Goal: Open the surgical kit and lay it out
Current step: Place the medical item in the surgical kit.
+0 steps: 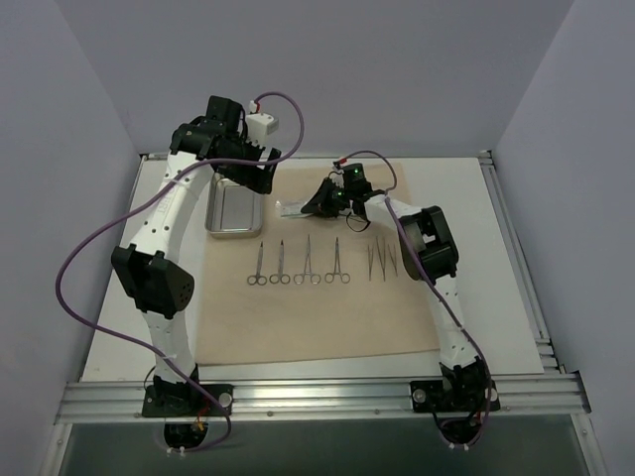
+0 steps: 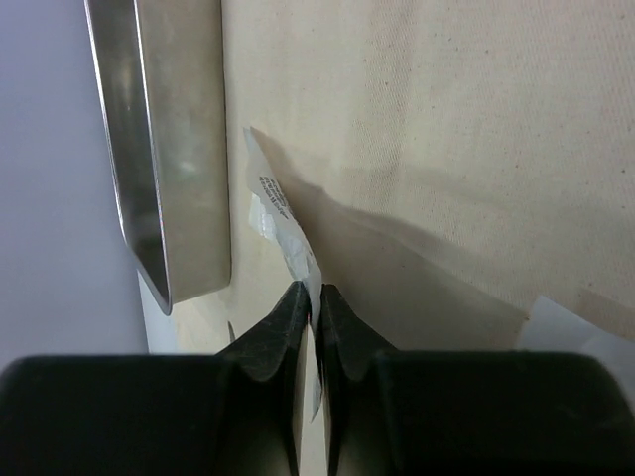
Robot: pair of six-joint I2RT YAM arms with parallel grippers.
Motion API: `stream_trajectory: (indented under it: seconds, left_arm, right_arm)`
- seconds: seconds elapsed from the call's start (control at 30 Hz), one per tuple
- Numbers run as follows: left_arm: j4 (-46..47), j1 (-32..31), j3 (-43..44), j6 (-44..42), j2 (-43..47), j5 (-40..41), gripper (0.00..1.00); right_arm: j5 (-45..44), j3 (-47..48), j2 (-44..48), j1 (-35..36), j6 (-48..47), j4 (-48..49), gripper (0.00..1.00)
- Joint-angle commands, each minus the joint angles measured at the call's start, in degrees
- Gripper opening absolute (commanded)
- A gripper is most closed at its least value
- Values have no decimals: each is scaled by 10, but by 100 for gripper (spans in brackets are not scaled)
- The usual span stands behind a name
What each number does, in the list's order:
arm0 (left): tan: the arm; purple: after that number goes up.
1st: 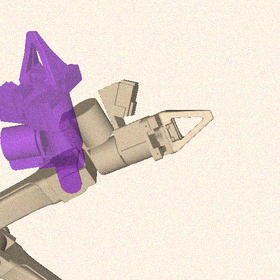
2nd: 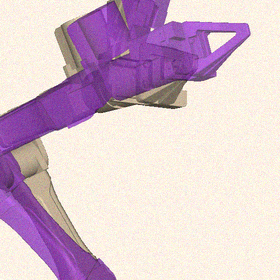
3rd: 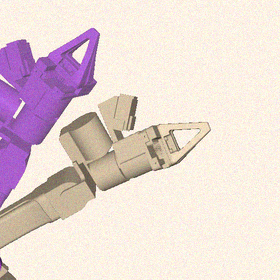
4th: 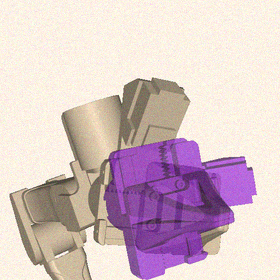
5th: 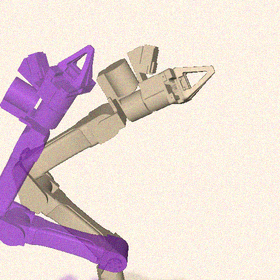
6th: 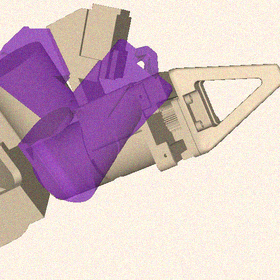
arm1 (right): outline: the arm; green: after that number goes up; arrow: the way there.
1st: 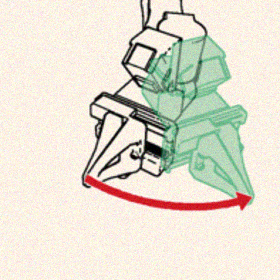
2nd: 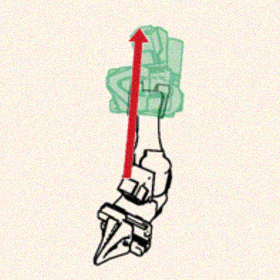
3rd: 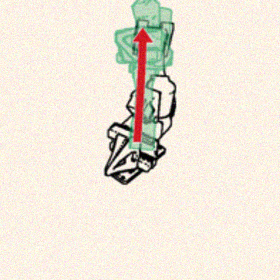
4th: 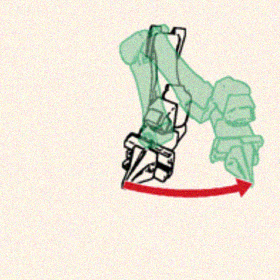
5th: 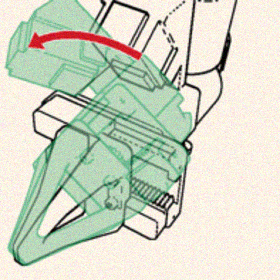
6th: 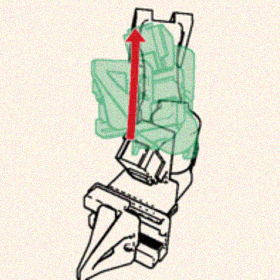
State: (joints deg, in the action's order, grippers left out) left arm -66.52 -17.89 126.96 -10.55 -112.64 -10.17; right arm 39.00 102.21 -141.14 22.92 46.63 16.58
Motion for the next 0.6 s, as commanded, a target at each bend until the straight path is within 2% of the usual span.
stream_trajectory:
  seconds: [0.0,0.1,0.17,0.2,0.3,0.47,0.57]
  left_arm:
    - [26,4,4,13,4,-6,94]
    - [25,4,5,12,2,-9,94]
    - [24,4,6,11,1,-7,94]
    - [24,5,6,11,1,-7,94]
    - [23,4,6,11,1,-7,94]
    - [24,4,5,10,1,-10,94]
    - [23,4,3,10,1,-10,94]
  right_arm:
    - [-17,28,-1,0,-29,-60,10]
    - [-32,31,11,0,-44,-78,26]
    - [-48,40,19,-1,-63,-94,31]
    - [-52,51,21,-1,-70,-111,37]
    - [-67,70,24,0,-93,-146,45]
    - [-96,83,40,-1,-123,-173,53]
    - [-114,106,41,-1,-139,-224,60]
